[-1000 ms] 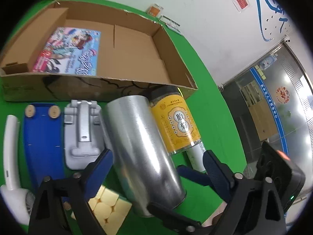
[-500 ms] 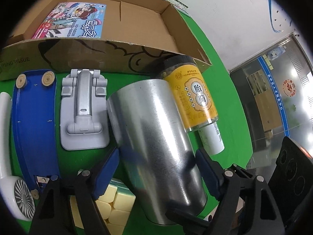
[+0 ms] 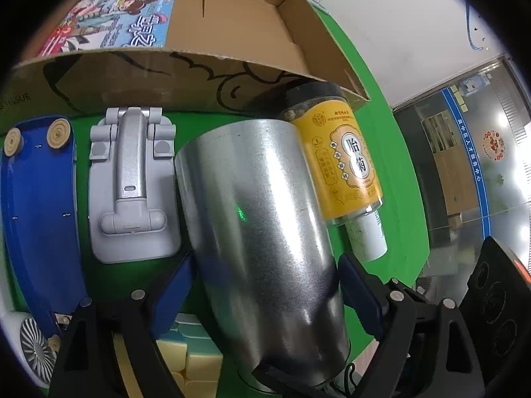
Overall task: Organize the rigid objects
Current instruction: 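Grasp the silver cylinder with the right gripper and lift it, then place the silver cylinder in the box beside the game box and release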
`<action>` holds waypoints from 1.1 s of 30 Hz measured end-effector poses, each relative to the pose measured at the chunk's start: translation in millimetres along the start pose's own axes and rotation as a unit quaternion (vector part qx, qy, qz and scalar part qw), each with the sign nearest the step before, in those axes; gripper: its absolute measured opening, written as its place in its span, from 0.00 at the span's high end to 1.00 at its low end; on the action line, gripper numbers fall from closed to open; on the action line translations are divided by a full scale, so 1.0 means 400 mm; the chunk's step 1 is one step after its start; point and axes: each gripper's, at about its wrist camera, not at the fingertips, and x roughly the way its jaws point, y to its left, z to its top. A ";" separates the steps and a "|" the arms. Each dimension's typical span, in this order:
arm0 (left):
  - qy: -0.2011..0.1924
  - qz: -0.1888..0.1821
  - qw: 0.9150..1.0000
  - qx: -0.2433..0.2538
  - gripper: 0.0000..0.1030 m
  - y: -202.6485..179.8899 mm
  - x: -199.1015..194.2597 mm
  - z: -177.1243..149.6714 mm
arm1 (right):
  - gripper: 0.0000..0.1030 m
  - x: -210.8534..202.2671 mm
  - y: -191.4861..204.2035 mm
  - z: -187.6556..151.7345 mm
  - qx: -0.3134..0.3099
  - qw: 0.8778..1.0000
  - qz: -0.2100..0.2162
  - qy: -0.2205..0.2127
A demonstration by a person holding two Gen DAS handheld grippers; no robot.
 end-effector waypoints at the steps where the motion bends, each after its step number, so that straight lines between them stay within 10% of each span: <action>1: -0.007 0.004 1.000 0.007 0.16 -0.007 -0.010 -0.004 | 0.22 -0.006 0.001 -0.004 0.000 1.000 0.000 -0.002; 19: -0.189 0.048 0.976 0.097 0.18 -0.130 -0.349 0.175 | 0.22 -0.244 0.137 0.260 -0.077 0.985 0.006 -0.153; 26: -0.166 0.063 0.981 0.073 0.19 -0.102 -0.362 0.381 | 0.22 -0.199 0.125 0.518 -0.077 0.991 0.016 -0.110; 33: -0.095 0.056 0.992 0.053 0.19 -0.033 -0.226 0.474 | 0.23 -0.084 0.051 0.598 -0.034 0.998 0.027 -0.051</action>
